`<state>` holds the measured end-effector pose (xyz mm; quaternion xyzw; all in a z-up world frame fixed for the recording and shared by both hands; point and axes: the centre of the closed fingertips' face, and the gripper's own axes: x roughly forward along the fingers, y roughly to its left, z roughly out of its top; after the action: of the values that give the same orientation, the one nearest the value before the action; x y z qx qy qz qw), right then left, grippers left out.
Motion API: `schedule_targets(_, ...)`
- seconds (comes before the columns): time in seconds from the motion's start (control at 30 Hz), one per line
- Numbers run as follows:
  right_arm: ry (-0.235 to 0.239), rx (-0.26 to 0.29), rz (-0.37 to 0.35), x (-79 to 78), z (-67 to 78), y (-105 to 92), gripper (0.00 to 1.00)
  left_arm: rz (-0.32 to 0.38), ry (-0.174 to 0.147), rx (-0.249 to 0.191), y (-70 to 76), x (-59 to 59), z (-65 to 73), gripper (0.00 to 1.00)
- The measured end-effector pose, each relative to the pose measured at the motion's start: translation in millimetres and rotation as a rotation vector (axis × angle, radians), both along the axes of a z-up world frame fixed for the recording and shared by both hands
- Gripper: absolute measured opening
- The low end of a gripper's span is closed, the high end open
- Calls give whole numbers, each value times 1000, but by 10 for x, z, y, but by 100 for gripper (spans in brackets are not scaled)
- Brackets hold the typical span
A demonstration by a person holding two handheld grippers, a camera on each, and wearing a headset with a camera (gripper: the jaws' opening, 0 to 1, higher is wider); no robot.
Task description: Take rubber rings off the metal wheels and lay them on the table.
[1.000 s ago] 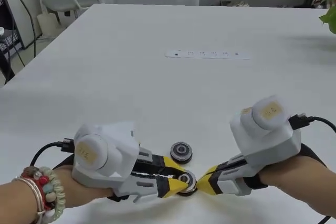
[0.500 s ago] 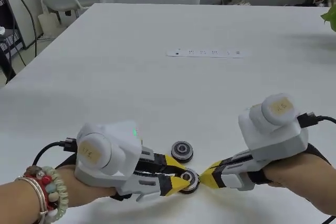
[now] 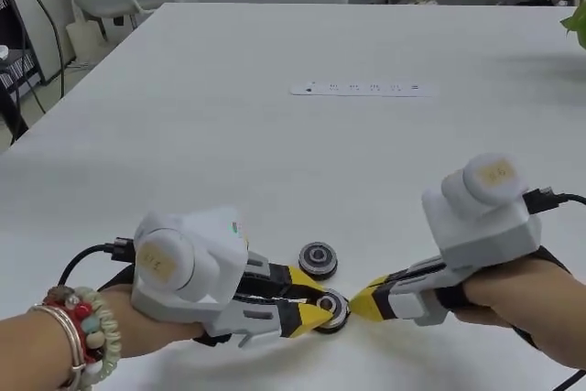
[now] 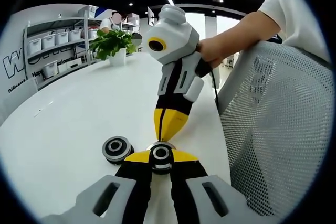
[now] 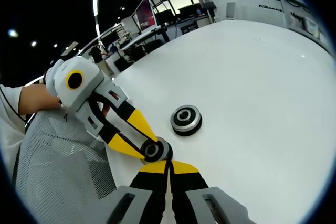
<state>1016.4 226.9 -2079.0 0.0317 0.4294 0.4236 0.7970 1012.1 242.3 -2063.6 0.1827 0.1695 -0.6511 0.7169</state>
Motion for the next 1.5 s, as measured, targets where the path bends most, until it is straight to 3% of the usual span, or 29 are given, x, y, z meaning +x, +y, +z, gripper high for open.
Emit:
schedule_targets(0.13, 53, 80, -50, 12, 95, 32, 0, -2, 1, 0, 0, 0, -1, 8)
schedule_targets(0.17, 84, 88, -62, -13, 102, 37, 0, -2, 2, 0, 0, 0, -1, 8)
schedule_targets(0.2, 80, 63, -69, -6, 72, 19, 0, -2, 3, 0, -1, 0, 0, 8)
schedule_targets(0.37, 60, 39, -41, -33, 117, 80, 0, -8, 0, 1, -6, -5, 0, 8)
schedule_targets(1.23, 71, 84, -31, -61, 185, 137, 0, -8, 6, -1, -13, -1, 0, 8)
schedule_targets(1.3, 74, 139, -12, -86, 260, 217, 0, -6, 7, -2, -13, 0, 1, 8)
schedule_targets(1.33, 72, 204, -29, -64, 359, 281, 0, -6, 7, -2, -14, -1, 1, 8)
schedule_targets(1.43, 55, 142, -36, -34, 301, 220, 0, -2, 14, -5, -13, -1, 1, 8)
schedule_targets(1.5, 70, 123, -49, -40, 248, 194, 0, -4, 14, -5, -14, -1, 2, 8)
